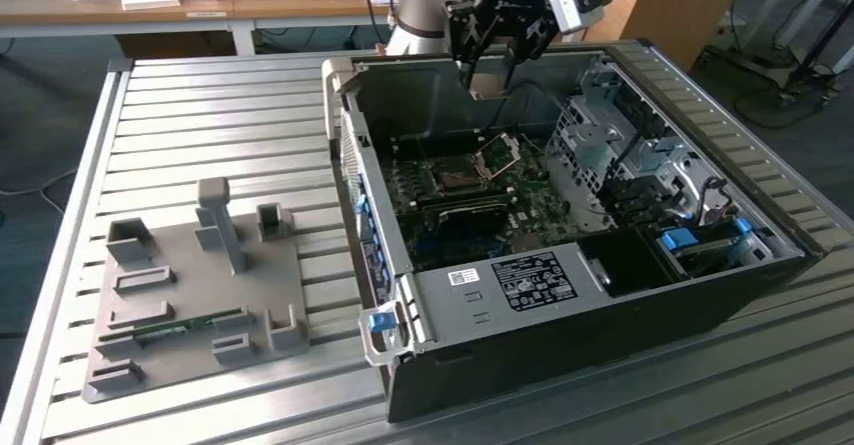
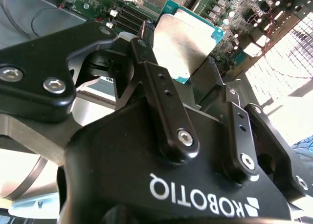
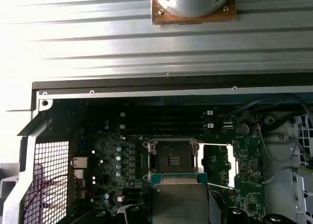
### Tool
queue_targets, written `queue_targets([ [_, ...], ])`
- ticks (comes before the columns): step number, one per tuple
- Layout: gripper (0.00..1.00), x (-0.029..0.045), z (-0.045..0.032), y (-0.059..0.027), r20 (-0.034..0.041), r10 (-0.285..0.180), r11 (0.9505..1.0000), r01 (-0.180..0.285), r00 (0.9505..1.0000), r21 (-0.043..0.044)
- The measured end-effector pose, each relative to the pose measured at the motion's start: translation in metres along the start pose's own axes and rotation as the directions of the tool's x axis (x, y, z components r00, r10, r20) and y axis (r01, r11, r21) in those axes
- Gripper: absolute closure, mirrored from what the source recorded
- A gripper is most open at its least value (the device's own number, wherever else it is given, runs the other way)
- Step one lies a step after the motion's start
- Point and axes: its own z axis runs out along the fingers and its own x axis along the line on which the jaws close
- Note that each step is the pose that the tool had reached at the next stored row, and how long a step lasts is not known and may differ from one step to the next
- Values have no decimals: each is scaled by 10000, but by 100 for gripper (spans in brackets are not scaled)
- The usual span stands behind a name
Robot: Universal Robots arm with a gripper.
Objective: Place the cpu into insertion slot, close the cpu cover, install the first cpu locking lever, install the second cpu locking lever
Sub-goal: 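Place the cpu into insertion slot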
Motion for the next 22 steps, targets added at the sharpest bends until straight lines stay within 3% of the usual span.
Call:
queue_targets([
  [22,46,-1,49,-5,-1,0,10000,0,10000,2],
])
